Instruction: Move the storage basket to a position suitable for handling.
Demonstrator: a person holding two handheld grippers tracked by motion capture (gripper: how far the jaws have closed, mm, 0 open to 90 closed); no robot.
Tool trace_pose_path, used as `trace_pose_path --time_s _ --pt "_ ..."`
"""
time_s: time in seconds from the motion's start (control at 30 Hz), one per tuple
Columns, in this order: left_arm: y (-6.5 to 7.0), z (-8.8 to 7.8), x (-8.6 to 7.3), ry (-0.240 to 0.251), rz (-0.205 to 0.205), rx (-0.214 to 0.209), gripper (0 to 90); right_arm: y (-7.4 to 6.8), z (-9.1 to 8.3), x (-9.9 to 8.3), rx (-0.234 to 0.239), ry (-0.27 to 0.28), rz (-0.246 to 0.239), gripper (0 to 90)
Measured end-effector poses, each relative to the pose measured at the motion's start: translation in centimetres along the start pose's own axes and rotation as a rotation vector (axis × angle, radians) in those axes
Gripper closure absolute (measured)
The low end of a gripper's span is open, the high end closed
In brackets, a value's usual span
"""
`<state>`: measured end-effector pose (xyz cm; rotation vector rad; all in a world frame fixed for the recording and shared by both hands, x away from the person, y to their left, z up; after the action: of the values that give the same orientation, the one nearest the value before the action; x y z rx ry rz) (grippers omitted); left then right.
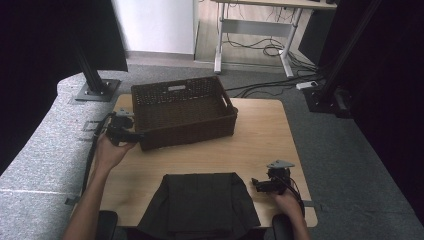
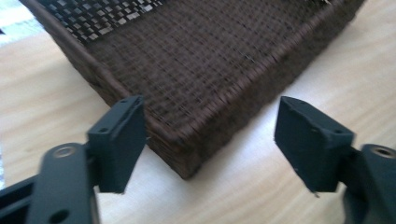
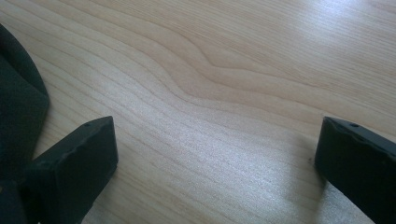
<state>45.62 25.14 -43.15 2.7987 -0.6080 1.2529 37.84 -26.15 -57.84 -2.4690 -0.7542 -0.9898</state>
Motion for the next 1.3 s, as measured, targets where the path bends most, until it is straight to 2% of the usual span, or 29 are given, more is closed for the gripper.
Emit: trace_pose_path --time_s 0.17,0.37,0.7,0.87,0.93,1.07,1.13,1.2,1.3 --pt "-0.9 0.7 1.1 -0.012 -0.025 0.024 33.7 0.0 0.0 0.0 0.001 0.001 0.0 0.0" --pt "-1.7 2.3 1.6 -0.042 -0.048 0.055 42.3 0.0 0.0 0.0 0.001 0.002 0.0 0.0" --pt "-2.4 4.2 1.1 -0.09 -0.07 0.086 50.6 0.0 0.0 0.0 0.0 0.002 0.0 0.0" --pt "-2.5 4.4 0.9 -0.082 -0.091 0.089 53.0 0.0 0.0 0.0 0.0 0.001 0.0 0.0" --pt "-2.7 4.5 0.8 -0.097 -0.093 0.124 52.2 0.0 0.0 0.0 0.0 0.002 0.0 0.0" --pt "-3.0 5.1 0.2 -0.113 -0.108 0.105 52.1 0.0 0.0 0.0 0.0 0.002 0.0 0.0" --pt "-3.0 5.2 0.1 -0.106 -0.123 0.07 55.4 0.0 0.0 0.0 0.0 0.002 0.0 0.0" --pt "-2.7 5.2 0.2 -0.105 -0.117 0.082 60.6 0.0 0.0 0.0 0.0 0.002 0.0 0.0" --pt "-2.5 5.2 0.3 -0.115 -0.107 0.106 63.3 0.0 0.0 0.0 0.0 0.002 0.0 0.0"
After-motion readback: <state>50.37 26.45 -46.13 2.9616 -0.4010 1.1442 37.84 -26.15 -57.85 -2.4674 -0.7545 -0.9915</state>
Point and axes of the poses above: each handheld gripper's, and its own axes: z roughly forward along the jaws, x roughly out of its top, y roughly to its right, the point moved 3 cm from there along z, roughly forward along the jaws, and after that the axes turned 11 degrees about x, right-handed, at the moved point
